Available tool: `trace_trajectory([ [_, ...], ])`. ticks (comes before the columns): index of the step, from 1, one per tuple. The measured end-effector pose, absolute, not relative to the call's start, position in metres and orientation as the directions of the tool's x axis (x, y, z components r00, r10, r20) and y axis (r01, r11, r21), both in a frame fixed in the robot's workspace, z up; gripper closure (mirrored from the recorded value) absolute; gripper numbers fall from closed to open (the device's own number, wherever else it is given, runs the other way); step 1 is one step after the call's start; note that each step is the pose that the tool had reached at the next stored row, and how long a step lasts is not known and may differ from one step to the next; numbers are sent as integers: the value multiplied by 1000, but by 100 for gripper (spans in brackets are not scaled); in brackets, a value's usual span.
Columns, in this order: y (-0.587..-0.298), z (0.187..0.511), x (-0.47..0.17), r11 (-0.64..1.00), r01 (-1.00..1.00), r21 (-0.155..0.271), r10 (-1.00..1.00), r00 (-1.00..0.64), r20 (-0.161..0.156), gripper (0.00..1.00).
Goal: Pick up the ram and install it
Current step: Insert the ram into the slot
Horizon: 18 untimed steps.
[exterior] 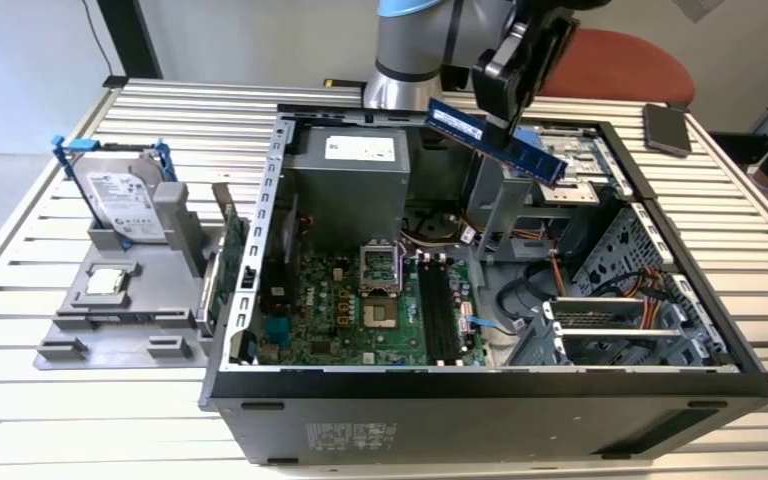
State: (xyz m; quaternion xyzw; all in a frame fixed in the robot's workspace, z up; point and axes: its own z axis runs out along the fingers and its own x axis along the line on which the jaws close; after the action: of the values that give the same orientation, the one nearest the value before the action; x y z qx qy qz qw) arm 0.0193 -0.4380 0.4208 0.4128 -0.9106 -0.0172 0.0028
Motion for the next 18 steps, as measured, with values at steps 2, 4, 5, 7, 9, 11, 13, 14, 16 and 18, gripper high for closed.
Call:
trace_trajectory([
  [2, -438, 421, 19, 669, -742, 34, -742, -670, -9, 100],
  [4, -438, 421, 19, 681, -732, 34, -732, -682, -9, 100],
  [5, -438, 421, 19, 687, -726, 34, -726, -687, -9, 100],
  [7, -438, 421, 19, 698, -715, 34, -715, -699, -9, 100],
  [9, -438, 421, 19, 710, -704, 34, -704, -710, -9, 100],
  [11, -438, 421, 19, 721, -692, 34, -693, -721, -9, 100],
  [13, -438, 421, 19, 729, -683, 34, -684, -730, -9, 100],
  [14, -438, 421, 19, 733, -679, 34, -679, -734, -9, 100],
  [16, -438, 421, 19, 741, -670, 34, -671, -742, -9, 100],
  [18, -438, 421, 19, 748, -663, 34, -663, -749, -10, 100],
])
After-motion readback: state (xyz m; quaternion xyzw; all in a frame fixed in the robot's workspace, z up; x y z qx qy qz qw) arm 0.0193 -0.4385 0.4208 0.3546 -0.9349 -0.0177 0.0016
